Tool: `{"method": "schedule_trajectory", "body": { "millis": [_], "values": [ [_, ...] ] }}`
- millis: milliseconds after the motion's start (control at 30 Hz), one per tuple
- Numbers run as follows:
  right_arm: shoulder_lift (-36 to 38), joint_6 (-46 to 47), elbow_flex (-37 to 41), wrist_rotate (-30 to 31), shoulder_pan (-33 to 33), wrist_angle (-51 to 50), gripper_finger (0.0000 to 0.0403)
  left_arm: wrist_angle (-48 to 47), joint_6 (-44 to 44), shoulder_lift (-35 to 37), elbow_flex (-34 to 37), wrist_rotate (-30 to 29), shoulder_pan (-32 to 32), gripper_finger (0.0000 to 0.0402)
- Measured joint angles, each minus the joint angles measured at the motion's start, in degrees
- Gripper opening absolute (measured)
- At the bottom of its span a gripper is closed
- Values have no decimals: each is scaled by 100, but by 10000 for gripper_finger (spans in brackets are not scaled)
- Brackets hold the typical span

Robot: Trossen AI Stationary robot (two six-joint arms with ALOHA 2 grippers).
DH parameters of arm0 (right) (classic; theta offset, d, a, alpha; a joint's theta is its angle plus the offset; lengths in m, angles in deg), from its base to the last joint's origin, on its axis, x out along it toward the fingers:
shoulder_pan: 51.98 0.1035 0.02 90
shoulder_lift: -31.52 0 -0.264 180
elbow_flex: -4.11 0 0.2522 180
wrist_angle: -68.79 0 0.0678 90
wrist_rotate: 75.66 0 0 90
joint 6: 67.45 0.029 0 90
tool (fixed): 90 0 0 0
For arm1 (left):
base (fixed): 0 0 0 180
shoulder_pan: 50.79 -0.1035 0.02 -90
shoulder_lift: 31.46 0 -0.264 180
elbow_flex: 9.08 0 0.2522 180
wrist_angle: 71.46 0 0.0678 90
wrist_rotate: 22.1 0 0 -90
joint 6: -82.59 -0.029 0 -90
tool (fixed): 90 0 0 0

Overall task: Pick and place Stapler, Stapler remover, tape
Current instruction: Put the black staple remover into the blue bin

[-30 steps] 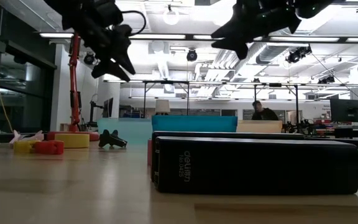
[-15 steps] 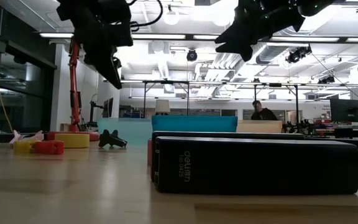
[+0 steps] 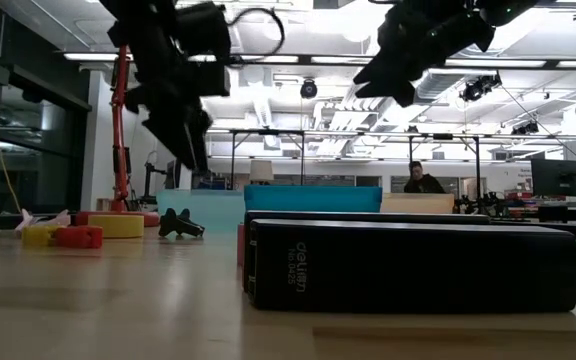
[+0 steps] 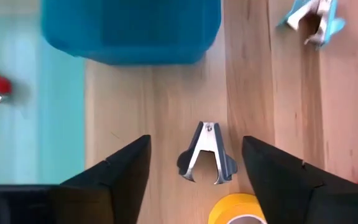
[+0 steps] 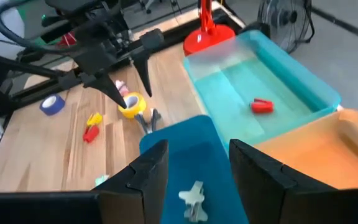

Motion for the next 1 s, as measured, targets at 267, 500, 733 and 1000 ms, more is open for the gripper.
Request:
{"method": "schedule_trajectory", "body": {
  "millis": [267,500,733,1000],
  "values": [
    [0,2,0,11,4,-98,160,36,-422,-584,1,66,36,275],
    [0,2,0,20,4,-99,160,70,-628,-922,0,214,36,276],
    [0,2,0,22,4,-103,160,137,-628,-1116,-1,131,36,276],
    [0,2,0,50,4,-105,160,43,-633,-1136,-1,19,36,276]
  ]
}}
